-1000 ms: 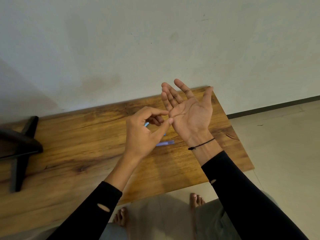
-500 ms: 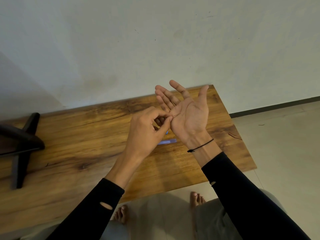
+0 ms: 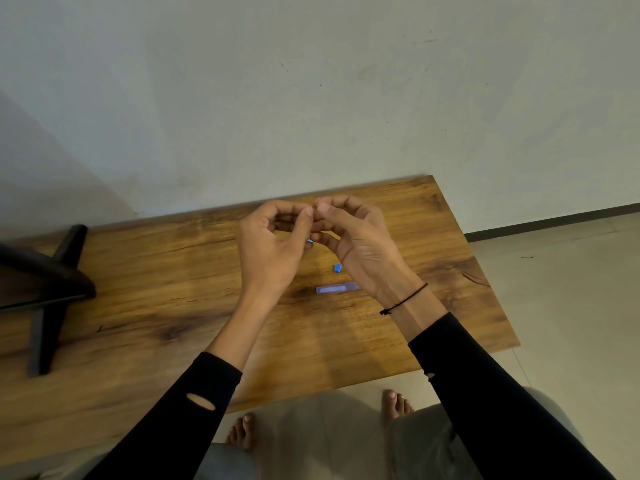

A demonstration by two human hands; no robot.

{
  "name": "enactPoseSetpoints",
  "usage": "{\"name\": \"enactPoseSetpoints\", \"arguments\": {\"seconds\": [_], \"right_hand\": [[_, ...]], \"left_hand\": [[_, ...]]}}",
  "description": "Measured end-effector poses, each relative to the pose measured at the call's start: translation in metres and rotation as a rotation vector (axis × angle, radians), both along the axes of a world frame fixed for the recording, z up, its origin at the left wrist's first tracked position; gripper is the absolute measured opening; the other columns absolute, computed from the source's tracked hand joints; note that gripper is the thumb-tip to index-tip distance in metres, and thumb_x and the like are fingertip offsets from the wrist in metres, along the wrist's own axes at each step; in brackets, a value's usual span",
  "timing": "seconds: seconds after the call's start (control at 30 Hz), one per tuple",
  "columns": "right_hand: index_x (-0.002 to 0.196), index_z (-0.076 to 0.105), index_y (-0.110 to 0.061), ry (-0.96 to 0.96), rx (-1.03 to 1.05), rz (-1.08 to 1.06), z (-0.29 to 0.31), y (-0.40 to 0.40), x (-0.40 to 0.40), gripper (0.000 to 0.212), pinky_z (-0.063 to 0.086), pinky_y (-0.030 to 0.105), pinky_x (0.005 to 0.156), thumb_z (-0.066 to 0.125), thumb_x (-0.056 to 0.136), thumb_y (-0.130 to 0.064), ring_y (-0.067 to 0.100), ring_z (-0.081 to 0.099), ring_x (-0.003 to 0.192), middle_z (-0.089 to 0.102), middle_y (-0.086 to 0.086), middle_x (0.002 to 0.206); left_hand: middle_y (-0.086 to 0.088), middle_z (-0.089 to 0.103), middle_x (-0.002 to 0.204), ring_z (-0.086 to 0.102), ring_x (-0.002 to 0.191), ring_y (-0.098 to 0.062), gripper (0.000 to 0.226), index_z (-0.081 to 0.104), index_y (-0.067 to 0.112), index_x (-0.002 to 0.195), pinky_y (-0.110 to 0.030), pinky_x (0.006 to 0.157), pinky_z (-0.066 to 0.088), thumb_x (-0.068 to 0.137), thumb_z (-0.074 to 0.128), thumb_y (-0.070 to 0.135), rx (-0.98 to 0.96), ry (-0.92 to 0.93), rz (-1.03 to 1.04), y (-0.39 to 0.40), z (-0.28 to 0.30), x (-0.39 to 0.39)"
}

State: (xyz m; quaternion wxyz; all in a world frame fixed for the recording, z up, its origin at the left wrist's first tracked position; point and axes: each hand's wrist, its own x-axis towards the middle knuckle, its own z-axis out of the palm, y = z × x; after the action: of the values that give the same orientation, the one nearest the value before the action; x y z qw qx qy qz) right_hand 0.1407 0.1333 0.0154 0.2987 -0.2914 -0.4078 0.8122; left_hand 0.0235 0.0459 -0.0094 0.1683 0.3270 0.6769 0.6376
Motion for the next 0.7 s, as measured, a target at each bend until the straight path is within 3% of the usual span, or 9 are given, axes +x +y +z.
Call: {"name": "enactPoseSetpoints", "arguments": {"seconds": [0.2,0.37,0.53,0.57,0.63,0.7], "right_hand": [[0.094,0.064,-0.003,-0.053,0.075,-0.048,-0.002,-0.001,-0.002,0.009,0.059,0.034,0.069,0.067,0.1,0.004,0.022,0.068,0.072,0.069,0.012,0.086],[0.094,0.064,-0.004,-0.124,0.158,-0.06,-0.001,0.0,-0.001,0.009,0.062,0.037,0.07,0.067,0.1,0.003,0.021,0.067,0.071,0.069,0.009,0.083],[0.083,0.065,-0.012,-0.165,0.172,-0.15,-0.002,0.003,0.001,0.022,0.059,0.033,0.065,0.064,0.099,0.003,0.018,0.065,0.068,0.068,0.006,0.077],[0.083,0.065,-0.012,-0.161,0.156,-0.176,-0.002,0.005,0.003,0.023,0.058,0.033,0.065,0.064,0.099,0.003,0.018,0.064,0.067,0.068,0.006,0.076],[0.083,0.064,-0.012,-0.148,0.12,-0.22,-0.002,0.01,0.006,0.023,0.055,0.034,0.067,0.062,0.1,0.004,0.017,0.063,0.065,0.066,0.008,0.076],[0.083,0.063,-0.012,-0.136,0.102,-0.242,-0.002,0.013,0.009,0.023,0.055,0.034,0.068,0.062,0.1,0.004,0.016,0.062,0.063,0.065,0.007,0.076]], "left_hand": [[0.008,0.082,0.086,0.08,0.079,-0.021,0.005,0.08,0.033,0.091,-0.056,0.068,0.068,0.092,0.081,0.028,-0.018,0.045,-0.025,0.0,-0.004,-0.002],[0.014,0.081,0.084,0.078,0.076,-0.013,0.014,0.077,0.045,0.085,-0.053,0.065,0.069,0.09,0.081,0.033,-0.027,0.08,-0.046,0.001,-0.005,-0.003],[0.014,0.082,0.087,0.077,0.075,-0.007,0.006,0.079,0.038,0.09,-0.04,0.069,0.068,0.091,0.084,0.035,-0.048,0.119,-0.081,0.001,-0.003,0.0],[0.014,0.082,0.086,0.076,0.076,-0.005,0.005,0.079,0.036,0.091,-0.034,0.068,0.065,0.091,0.083,0.039,-0.11,0.148,-0.084,0.0,-0.004,-0.002],[0.016,0.078,0.093,0.074,0.085,-0.005,0.018,0.078,0.034,0.103,-0.028,0.068,0.055,0.09,0.081,0.047,-0.38,0.409,-0.056,-0.003,-0.011,-0.007],[0.007,0.072,0.116,0.07,0.109,-0.018,0.038,0.073,0.028,0.125,-0.029,0.078,0.045,0.093,0.078,0.048,-0.672,0.679,-0.051,-0.006,-0.021,-0.007]]}}
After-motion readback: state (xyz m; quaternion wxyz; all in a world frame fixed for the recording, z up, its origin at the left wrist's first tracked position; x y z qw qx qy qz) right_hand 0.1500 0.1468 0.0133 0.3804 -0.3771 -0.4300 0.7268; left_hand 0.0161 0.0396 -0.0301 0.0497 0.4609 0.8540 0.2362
